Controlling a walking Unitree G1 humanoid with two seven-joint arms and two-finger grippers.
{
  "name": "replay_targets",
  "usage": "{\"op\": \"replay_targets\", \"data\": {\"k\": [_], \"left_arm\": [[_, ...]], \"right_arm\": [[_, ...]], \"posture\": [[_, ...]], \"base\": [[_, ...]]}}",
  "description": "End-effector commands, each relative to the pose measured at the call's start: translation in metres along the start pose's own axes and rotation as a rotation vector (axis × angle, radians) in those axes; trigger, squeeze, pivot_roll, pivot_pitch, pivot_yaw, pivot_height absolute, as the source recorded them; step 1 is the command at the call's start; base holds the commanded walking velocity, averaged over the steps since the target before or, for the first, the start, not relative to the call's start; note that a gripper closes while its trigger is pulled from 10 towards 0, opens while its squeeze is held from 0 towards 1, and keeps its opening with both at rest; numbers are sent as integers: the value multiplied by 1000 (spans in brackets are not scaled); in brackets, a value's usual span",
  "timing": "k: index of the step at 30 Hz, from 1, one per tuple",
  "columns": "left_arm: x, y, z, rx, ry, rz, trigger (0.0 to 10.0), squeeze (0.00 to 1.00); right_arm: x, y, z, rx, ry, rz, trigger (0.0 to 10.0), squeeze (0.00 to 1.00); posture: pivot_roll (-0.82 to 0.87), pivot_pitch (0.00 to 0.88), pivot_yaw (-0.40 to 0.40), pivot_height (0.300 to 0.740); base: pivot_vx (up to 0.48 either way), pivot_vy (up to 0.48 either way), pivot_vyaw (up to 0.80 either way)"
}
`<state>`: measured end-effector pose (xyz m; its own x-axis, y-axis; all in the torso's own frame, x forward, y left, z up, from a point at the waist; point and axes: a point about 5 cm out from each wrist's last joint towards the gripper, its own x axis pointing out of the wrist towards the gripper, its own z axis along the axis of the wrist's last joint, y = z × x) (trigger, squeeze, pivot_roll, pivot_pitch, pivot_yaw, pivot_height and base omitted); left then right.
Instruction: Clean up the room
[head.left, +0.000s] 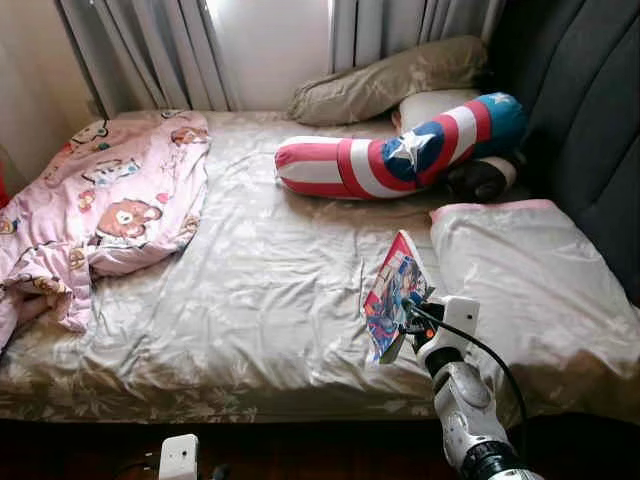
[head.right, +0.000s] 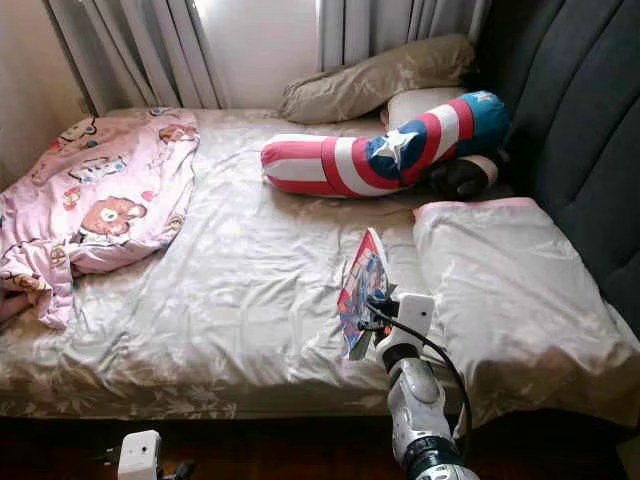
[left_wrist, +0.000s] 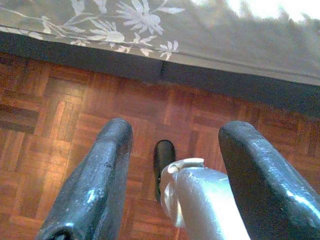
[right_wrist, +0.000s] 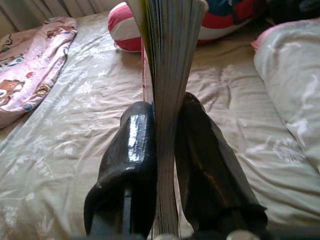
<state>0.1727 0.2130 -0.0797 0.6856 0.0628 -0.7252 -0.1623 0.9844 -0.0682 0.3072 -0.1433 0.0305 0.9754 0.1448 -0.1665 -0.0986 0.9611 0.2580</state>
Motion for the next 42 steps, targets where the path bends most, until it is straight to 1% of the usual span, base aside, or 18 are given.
{"op": "replay_targets", "data": {"k": [1,4,6,15,22,25,31,33,36,38,40,42], "left_arm": [[-1,4,-3,-1,14,10,10000,0],[-1,4,-3,-4,13,10,10000,0],[-1,4,-2,-4,11,9,10000,0],[0,4,1,-5,0,6,10000,0],[0,3,1,-4,-1,1,10000,0],[-1,3,0,-2,-1,0,10000,0],[-1,4,0,5,1,3,10000,0],[0,4,3,13,-18,1,10000,0],[0,4,4,13,-21,0,10000,0],[1,2,10,14,-54,-7,10000,0],[4,-2,23,-6,-115,-19,10000,0],[5,-4,30,-22,-152,-23,10000,0]], "right_arm": [[4,6,8,-17,-33,29,10000,0],[4,7,8,-22,-34,34,10000,0],[4,7,7,-2,-32,26,10000,0],[4,6,7,-6,-27,14,10000,0],[3,0,6,18,-21,-27,10000,0],[4,-2,5,20,-5,-45,10000,0],[4,-2,5,18,-8,-55,10000,0],[4,-3,7,13,-27,-58,10000,0],[4,-3,7,13,-27,-57,10000,0],[4,-2,7,15,-29,-54,10000,0],[4,0,7,13,-34,-39,10000,0],[4,2,8,11,-42,-23,10000,0]], "posture": [[71,0,7,740],[71,0,8,740],[72,0,8,740],[74,0,8,740],[77,0,8,740],[76,0,8,740],[77,0,9,740],[76,0,10,740],[76,0,10,740],[77,0,11,740],[76,0,11,740],[76,0,11,740]], "base": [[296,0,550],[312,0,800],[322,0,0],[333,0,0],[318,0,0],[0,0,0],[0,0,-602],[0,0,0],[0,0,0],[0,0,0],[0,0,0],[0,0,0]]}}
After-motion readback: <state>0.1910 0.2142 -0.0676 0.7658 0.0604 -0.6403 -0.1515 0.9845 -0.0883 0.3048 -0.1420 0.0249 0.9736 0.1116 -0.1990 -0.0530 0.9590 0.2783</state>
